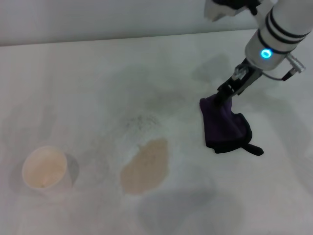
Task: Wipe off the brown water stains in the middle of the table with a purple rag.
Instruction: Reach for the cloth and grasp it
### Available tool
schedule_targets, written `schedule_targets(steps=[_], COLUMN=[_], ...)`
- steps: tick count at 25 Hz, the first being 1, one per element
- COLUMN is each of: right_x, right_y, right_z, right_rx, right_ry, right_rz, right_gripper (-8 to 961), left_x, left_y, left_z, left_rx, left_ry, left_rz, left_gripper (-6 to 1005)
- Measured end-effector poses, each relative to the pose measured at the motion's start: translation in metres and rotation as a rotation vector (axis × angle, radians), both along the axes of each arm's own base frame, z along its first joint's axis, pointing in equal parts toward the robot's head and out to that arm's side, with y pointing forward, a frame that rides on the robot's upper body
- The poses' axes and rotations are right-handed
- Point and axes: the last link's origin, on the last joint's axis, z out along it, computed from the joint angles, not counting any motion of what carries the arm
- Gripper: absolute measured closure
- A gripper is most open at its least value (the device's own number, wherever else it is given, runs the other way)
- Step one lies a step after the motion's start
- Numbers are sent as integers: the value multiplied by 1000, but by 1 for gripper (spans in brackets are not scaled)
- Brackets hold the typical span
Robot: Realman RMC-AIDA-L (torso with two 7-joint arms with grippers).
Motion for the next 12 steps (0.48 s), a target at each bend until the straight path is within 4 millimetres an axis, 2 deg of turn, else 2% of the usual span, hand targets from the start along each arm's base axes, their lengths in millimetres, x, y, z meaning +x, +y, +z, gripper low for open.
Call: schedule_targets(steps=[6,12], right_x=[-1,7], right_y=[-7,-11], right_z=[-9,-11], right_rx=[-32,-32], right_ry=[12,18], right_rz=[-7,-30], right_gripper=[154,153], left_x=[0,0], left_y=[0,0], left_z=[-1,-1], left_rx=[-2,-3], left_ry=[-2,-3], left_rz=[4,3], left_gripper=[121,121])
